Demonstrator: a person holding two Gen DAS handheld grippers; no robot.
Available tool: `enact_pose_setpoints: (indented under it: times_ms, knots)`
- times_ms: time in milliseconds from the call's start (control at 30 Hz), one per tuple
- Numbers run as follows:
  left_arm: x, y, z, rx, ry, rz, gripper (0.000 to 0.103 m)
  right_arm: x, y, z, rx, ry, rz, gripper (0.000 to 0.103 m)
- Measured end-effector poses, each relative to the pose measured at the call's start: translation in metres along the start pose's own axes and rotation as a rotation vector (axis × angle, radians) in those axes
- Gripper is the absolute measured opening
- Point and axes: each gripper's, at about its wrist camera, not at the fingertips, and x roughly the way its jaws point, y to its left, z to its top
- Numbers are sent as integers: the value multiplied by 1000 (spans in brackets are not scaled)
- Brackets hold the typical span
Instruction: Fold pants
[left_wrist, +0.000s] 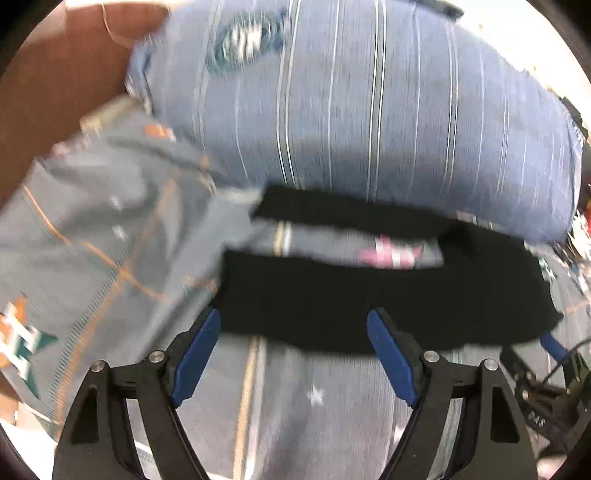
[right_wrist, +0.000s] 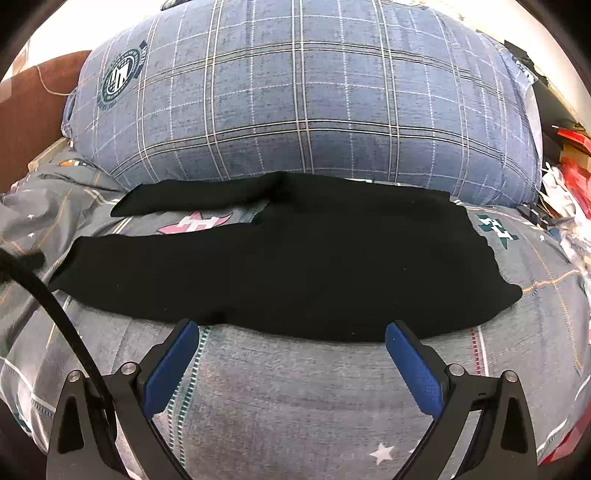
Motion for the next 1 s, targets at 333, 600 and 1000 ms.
enact_pose_setpoints:
  times_ms: [333,600,1000]
  knots:
    - [5,-6,37,-50,-64,46,102,-8,-25,-1,21,-41,-50,103]
    - [29,-14,27,-19,-33,54,102,-20,-38,1,70,-89,-67,103]
    - [2,-13,44,-33,-131,123,102,-42,-47,-4,60,-159,-79,103]
